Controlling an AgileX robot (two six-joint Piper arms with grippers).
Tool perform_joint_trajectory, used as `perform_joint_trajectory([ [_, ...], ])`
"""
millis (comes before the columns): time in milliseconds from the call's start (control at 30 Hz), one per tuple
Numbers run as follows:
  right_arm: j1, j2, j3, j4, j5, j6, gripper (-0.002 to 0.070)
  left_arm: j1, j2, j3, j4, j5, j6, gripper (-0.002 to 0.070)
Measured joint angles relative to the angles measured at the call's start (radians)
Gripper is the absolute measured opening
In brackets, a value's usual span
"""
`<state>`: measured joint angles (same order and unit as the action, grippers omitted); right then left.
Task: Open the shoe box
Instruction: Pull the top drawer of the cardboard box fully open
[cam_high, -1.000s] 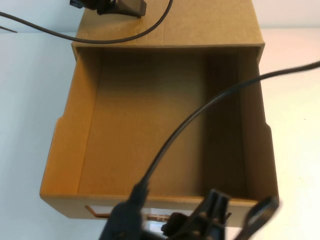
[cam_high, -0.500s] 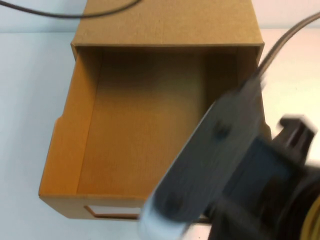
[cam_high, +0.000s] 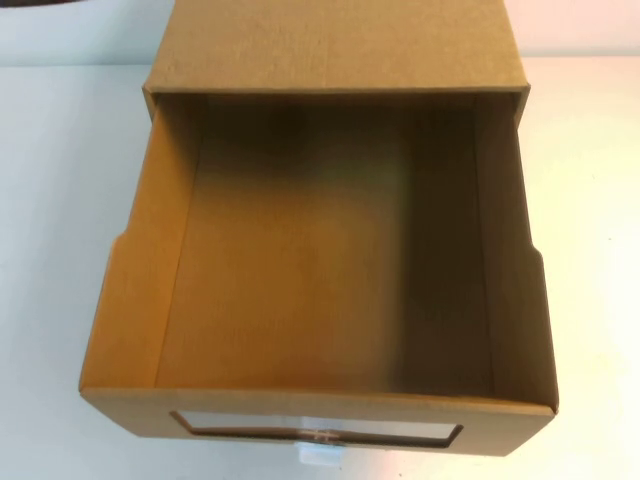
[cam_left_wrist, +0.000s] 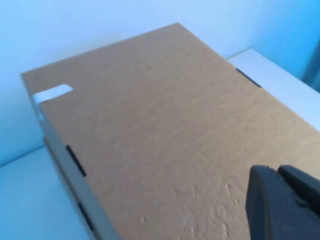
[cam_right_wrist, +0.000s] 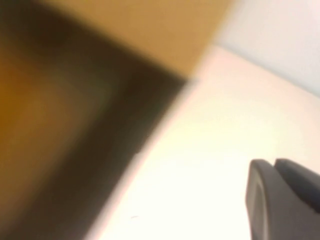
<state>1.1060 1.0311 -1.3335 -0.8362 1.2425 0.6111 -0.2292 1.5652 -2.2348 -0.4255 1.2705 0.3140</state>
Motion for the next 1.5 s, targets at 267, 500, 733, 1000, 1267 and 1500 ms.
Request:
perform_joint_trajectory([
  [267,-0.225,-0.159,-0.002,0.006,0.015,-0.069,-0.0010,0.000,-0.139,0.218,0.012,-0.030,0.056,-0.0005],
  [500,-0.311,-0.207,-0.002,0.071,0.023,-0.157,-0.0012,0.000,-0.415,0.673,-0.009,-0.251,0.119,-0.0005],
  [733,-0.315,-0.207,-0.002,0.104,0.023,-0.185,-0.0013,0.000,-0.793,1.147,-0.060,-0.521,0.167,-0.0005],
  [1000,-0.315,-0.207,-0.002,0.144,0.023,-0.185,-0.0013,0.000,-1.177,1.528,-0.064,-0.724,0.252,-0.0005],
  [1267,-0.315,-0.207,-0.002,0.216,0.023,-0.185,-0.0013,0.000,-1.418,1.794,-0.075,-0.779,0.221,-0.0005],
  [1500,-0.315,-0.207,-0.002,0.269,0.023,-0.185,-0.0013,0.000,-1.501,2.037,-0.075,-0.927,0.216,-0.0005],
])
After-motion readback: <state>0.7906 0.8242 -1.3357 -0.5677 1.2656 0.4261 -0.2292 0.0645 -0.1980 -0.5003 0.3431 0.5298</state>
